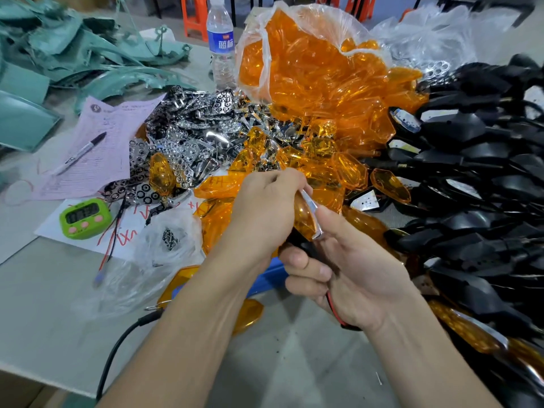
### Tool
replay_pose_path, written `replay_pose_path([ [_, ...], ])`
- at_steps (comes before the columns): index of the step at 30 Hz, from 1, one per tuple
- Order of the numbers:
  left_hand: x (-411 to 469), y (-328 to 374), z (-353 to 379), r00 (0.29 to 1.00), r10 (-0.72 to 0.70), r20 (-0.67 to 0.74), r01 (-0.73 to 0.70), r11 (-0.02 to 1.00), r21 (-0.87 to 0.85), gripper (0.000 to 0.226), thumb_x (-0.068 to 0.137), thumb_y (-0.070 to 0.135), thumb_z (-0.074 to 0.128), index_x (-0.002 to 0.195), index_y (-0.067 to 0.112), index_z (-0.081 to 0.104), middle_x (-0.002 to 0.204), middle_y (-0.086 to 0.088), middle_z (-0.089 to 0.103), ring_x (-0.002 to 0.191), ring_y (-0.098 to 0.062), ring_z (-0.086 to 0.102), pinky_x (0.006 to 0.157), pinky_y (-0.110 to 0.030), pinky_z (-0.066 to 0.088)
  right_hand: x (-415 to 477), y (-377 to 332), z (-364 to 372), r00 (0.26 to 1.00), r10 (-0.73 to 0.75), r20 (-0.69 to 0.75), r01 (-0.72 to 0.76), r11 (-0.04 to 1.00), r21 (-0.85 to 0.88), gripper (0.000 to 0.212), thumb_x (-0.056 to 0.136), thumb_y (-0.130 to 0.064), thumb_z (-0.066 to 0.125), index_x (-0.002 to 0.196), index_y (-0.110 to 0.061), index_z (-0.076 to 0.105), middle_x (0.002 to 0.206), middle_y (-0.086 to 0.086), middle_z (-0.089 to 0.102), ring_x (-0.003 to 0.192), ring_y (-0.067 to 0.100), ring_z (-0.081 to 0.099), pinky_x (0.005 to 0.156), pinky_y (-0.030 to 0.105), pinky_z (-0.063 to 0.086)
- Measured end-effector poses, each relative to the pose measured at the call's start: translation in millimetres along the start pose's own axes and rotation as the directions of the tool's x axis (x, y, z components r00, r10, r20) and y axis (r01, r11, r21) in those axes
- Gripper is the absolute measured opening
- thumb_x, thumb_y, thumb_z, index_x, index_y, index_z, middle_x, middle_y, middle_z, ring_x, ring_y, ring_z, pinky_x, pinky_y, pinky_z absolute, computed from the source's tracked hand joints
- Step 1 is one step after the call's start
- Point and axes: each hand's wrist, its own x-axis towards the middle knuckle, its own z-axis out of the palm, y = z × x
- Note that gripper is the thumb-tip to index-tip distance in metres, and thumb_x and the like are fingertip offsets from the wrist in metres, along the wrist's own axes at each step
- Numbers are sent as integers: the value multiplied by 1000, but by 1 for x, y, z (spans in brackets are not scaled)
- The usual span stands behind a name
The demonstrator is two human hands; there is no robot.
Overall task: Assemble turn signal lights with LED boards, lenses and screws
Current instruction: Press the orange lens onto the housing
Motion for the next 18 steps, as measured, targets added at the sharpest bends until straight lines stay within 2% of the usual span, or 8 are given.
replay_pose_path([
  [3, 2, -7, 1, 998, -44, -42, 44, 999, -7, 30, 71, 37, 55, 69, 10, 67, 56, 1, 53, 53, -12, 48, 48, -28, 38, 7, -3, 7, 994, -12, -110, -1, 994, -114, 32, 99, -44, 50, 108, -17, 66, 68, 9, 56, 44, 7, 41, 43, 18, 34],
  [5, 5, -14, -1, 993, -57, -107, 56, 998, -5, 33, 73, 36, 55, 69, 4, 62, 59, -7, 51, 56, -16, 45, 54, -36, 38, 13, -5, 9, 941, -110, -321, -23, 923, -383, 39, 105, -42, 46, 97, -9, 65, 68, 13, 61, 45, 16, 49, 43, 24, 38],
  [8, 13, -19, -6, 957, -92, -276, 73, 994, -81, 35, 76, 35, 58, 67, 1, 58, 61, -12, 52, 59, -18, 44, 57, -43, 36, 13, -1, 14, 741, -581, -336, -95, 405, -909, 10, 101, -35, 60, 101, -26, 65, 75, -6, 71, 60, 12, 67, 59, 32, 55],
  [10, 16, -18, -7, 944, -147, -295, 120, 987, -107, 30, 79, 36, 61, 65, 10, 61, 60, -4, 50, 56, -17, 43, 57, -39, 35, 13, 12, 19, 691, -709, -139, -183, 14, -983, 34, 91, -32, 71, 116, -44, 52, 90, -18, 67, 79, 6, 68, 70, 22, 56],
  [11, 16, -18, -7, 950, -161, -267, 150, 987, -61, 31, 81, 41, 62, 62, 16, 60, 59, -2, 49, 55, -16, 44, 58, -39, 36, 14, 19, 19, 682, -726, -91, -216, -81, -973, 51, 88, -31, 75, 124, -47, 43, 96, -19, 63, 88, 9, 67, 76, 25, 57],
  [13, 13, -20, -9, 976, -136, -168, 139, 990, 5, 50, 84, 58, 61, 52, 19, 56, 55, 2, 52, 55, -18, 49, 60, -39, 43, 16, 24, 21, 617, -785, -61, -248, -121, -961, 55, 88, -31, 77, 126, -47, 39, 100, -18, 60, 93, 13, 65, 80, 31, 57],
  [15, 11, -22, -18, 998, -67, -10, 67, 996, -57, 59, 86, 70, 54, 65, 18, 72, 66, 3, 70, 67, -16, 67, 67, -37, 57, 16, 15, 18, 573, -816, -75, -202, -53, -978, 30, 90, -37, 73, 112, -43, 53, 86, -17, 65, 81, 6, 64, 69, 18, 49],
  [18, 7, -21, -36, 955, 76, 287, 13, 956, -293, 31, 95, 52, 59, 107, 30, 78, 108, -2, 78, 107, -16, 71, 89, -40, 59, 16, -3, 13, 623, -739, -258, 25, 348, -937, 14, 92, -41, 69, 96, -28, 70, 66, -5, 66, 55, 12, 55, 55, 31, 45],
])
